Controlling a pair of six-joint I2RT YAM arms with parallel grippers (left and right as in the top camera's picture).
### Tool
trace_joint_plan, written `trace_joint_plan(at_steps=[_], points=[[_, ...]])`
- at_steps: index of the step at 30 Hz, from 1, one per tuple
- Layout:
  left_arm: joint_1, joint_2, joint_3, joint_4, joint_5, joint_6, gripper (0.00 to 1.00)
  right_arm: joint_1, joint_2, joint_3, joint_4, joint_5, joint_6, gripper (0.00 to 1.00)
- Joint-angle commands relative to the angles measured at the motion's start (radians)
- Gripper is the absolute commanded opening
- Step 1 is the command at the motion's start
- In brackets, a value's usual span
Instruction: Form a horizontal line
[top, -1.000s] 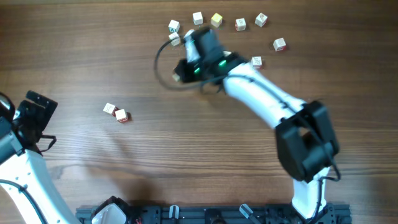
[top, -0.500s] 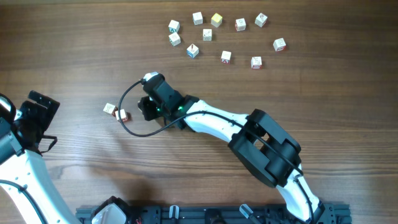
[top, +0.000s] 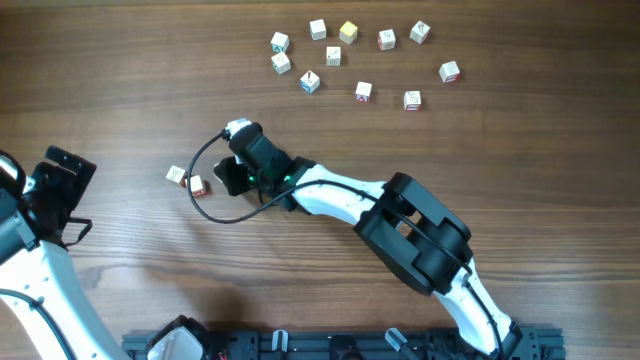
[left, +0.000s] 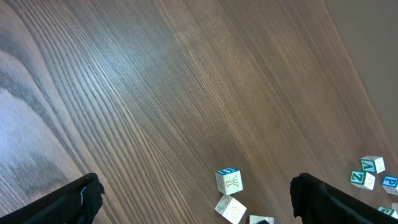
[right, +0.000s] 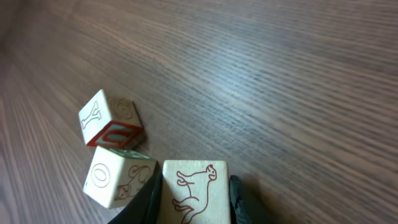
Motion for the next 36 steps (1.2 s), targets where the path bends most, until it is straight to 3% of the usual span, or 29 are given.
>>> trace_joint_plan(at_steps=[1,4,8,11,13,26,31,36], points=[[0.005,0.0,0.012,0.0,0.015,-0.013,1.0,0.018,0.019,-0.004,-0.002,-0.05,-0.011,0.36],[0.005,0.0,0.012,0.0,0.015,-0.013,1.0,0.021,0.019,-0.004,-0.002,-0.055,-0.015,0.56],[0.005,0.0,0.012,0.0,0.015,-0.013,1.0,0.016,0.016,-0.004,-0.002,-0.055,-0.017,0.67],[0.005,0.0,0.012,0.0,0.015,-0.013,1.0,0.002,-0.006,-0.003,0.004,-0.042,-0.041,0.9],[0.005,0.0,0.012,0.0,0.015,-0.013,1.0,-0.013,-0.039,-0.003,-0.005,-0.013,-0.043,0.99],[0.005,0.0,0.012,0.0,0.015,-0.013,1.0,-0.19,-0.372,-0.003,-0.215,0.151,-0.189,1.0],[0.005,0.0,0.012,0.0,0.077,-0.013,1.0,-0.304,-0.344,-0.002,-0.174,0.235,-0.22,1.0],[0.005,0.0,0.012,-0.001,0.121,-0.013,1.0,-0.409,-0.221,0.042,-0.015,0.261,-0.248,1.0]])
